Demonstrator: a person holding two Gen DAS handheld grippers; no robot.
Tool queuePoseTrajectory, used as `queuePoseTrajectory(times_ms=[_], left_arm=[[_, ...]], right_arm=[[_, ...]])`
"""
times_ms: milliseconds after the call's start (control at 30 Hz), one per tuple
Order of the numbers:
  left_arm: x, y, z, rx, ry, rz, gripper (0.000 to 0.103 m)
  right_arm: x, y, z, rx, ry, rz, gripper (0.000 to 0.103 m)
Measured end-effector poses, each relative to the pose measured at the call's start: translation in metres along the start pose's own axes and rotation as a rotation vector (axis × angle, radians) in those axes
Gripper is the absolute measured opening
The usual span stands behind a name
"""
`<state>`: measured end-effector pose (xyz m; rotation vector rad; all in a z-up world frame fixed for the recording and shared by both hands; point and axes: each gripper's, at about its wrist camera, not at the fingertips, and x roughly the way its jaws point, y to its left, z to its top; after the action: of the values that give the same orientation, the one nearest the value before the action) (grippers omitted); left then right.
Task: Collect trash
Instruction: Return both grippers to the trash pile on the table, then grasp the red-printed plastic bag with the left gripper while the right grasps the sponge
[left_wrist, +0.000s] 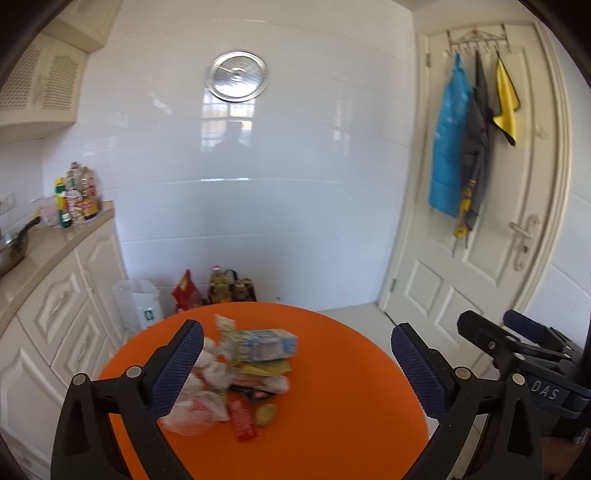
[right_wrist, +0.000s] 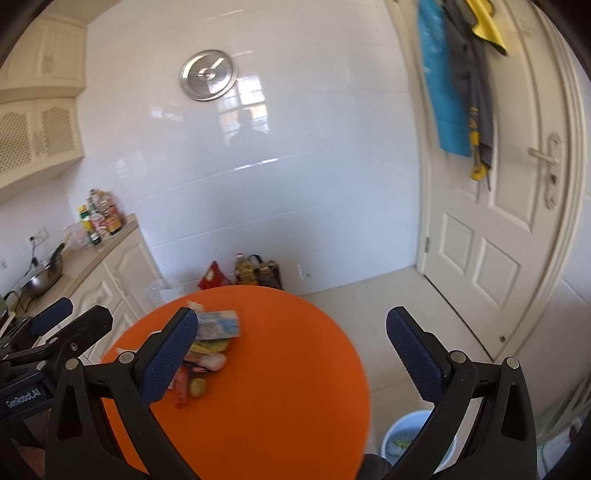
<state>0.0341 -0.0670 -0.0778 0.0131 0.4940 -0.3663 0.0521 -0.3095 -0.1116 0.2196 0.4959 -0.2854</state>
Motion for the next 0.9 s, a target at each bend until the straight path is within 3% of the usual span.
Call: queuePoseTrajectory(times_ms=[300, 567, 900], left_arm=[[-0.055, 0.023, -0.034, -0.045, -0.059, 0.151, 0.102], [-0.075, 0.046, -0.063, -0.112, -0.056, 0.208, 0.102], [-0.02, 0.072, -0.076, -0.162, 0.102, 0.242, 0.102]], right_arm=[[-0.018, 0.076, 0.008, -0.119, -0.072, 0.097, 0.103], [-0.025, 0.109, 0.004, -0.201, -0.106, 0.154, 0.103], [0.032, 0.12, -0.025, -0.249, 0.049, 0.161, 0.103]])
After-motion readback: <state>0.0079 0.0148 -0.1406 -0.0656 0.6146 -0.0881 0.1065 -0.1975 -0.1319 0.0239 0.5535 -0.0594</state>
